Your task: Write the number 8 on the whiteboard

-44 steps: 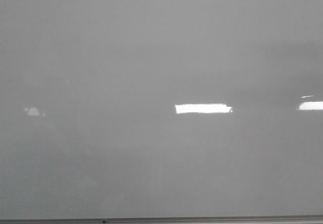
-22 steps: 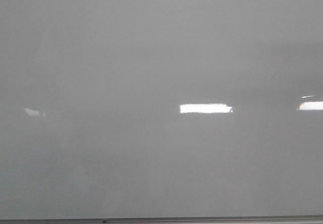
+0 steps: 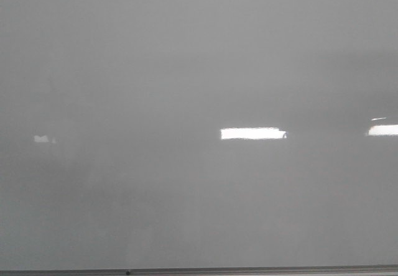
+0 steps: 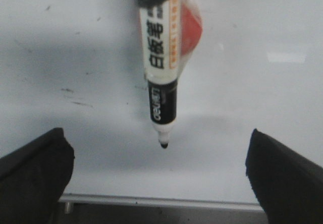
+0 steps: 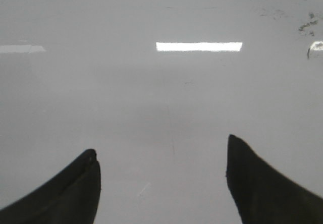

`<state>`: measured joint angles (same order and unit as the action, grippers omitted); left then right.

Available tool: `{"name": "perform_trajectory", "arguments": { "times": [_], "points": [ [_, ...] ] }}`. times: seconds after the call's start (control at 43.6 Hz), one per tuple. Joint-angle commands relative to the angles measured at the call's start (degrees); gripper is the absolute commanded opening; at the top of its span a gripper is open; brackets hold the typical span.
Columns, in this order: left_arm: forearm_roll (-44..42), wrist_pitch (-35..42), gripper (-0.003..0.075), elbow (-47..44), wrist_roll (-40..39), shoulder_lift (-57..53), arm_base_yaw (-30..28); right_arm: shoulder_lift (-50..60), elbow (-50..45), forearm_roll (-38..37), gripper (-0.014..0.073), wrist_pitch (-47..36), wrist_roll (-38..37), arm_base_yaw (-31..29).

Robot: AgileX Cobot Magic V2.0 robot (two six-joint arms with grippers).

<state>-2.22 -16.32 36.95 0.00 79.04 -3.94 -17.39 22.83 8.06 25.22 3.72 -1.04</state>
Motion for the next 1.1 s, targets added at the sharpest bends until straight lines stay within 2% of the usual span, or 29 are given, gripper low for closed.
{"name": "perform_trajectory", "arguments": {
  "times": [0.0,0.115,0.206,0.321,0.573,0.757,0.849,0.94,1.078],
  "points": [
    [-0.03,8.19,0.0668,1.88,-0.49,0.93,-0.05,-0.92,2.02,0.11,0.0546,-4.48,0.05,0.26],
    [-0.03,11.50,0.0668,1.88,-0.49,2.74,-0.05,-0.92,2.02,0.11,0.0546,-4.48,0.05,0.26],
    [-0.03,13.11,0.0629,1.88,-0.49,3.99,-0.05,-0.92,2.02,0.11,0.0546,-4.48,0.05,0.26],
    [-0.03,13.69,0.0515,1.88,-0.49,4.55,-0.05,-0.92,2.02,0.11,0.0546,-4.48,0.05,0.26],
    [-0.03,16.32,0.0180,1.88,-0.49,4.55,-0.05,-0.92,2.02,0.11,0.0546,-4.48,0.05,0.26],
    [-0.03,17.59,0.0028,1.88,-0.49,4.55,-0.05,-0.92,2.02,0.11,0.0546,-4.48,0.05,0.26],
    [-0.03,16.32,-0.0018,1.88,-0.49,4.55,-0.05,-0.92,2.02,0.11,0.0546,-4.48,0.05,0.26],
    [-0.03,13.13,-0.0021,1.94,-0.49,3.49,-0.05,-0.92,2.02,0.11,0.0546,-4.48,0.05,0.26],
    [1.62,1.92,-0.0021,3.79,-0.49,-0.90,1.27,-0.92,2.02,0.11,0.0546,-4.41,0.05,0.26]
  ]
}}
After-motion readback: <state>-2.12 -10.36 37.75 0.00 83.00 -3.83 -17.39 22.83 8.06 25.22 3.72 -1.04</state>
